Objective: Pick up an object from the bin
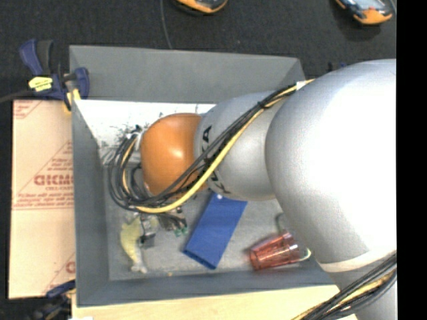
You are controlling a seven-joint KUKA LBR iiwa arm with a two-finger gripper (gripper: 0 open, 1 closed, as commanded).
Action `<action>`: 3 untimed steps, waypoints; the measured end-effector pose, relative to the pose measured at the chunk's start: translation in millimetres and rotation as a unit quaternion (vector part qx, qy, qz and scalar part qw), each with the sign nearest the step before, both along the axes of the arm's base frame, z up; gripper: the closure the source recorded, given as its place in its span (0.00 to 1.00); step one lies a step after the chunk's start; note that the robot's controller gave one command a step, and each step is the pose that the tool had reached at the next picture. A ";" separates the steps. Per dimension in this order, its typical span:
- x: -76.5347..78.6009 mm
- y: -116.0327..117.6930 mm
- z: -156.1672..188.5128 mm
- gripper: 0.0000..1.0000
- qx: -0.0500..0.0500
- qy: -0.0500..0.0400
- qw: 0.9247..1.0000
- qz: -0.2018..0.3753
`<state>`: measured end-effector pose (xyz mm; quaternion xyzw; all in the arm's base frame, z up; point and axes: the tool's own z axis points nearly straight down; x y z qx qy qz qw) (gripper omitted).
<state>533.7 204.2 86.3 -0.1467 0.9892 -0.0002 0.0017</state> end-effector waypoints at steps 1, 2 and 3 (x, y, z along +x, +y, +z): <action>0.0 0.9 -0.3 1.00 0.001 0.000 1.000 -0.001; -3.0 4.9 72.0 1.00 -0.001 0.000 1.000 -0.001; -21.7 13.4 137.2 1.00 0.000 0.001 1.000 0.021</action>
Offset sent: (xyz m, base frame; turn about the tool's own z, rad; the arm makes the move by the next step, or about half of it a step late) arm -0.0023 0.0091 0.1130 0.0097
